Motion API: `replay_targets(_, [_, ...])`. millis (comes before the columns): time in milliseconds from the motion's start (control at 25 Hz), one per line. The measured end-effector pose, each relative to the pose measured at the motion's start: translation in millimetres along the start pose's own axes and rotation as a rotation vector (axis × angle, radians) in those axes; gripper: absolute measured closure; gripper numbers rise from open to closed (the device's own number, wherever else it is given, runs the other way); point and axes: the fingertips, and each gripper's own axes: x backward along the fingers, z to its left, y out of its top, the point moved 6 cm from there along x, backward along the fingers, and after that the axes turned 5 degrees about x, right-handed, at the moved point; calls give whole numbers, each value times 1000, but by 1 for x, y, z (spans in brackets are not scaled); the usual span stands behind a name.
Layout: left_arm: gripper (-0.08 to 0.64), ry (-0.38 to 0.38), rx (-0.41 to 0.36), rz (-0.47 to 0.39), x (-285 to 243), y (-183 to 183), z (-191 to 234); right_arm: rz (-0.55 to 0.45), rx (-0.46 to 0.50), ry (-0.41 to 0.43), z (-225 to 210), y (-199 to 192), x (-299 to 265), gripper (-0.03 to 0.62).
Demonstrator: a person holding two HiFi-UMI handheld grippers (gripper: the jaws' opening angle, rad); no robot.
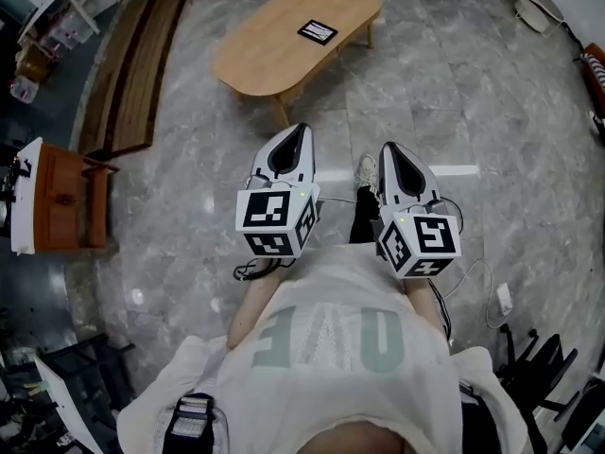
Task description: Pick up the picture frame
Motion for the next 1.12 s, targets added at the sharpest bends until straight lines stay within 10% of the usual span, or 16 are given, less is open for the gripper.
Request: replay_targets(1120, [551, 200, -10, 30, -407, 117, 40, 81, 66, 205, -264, 103, -376, 588])
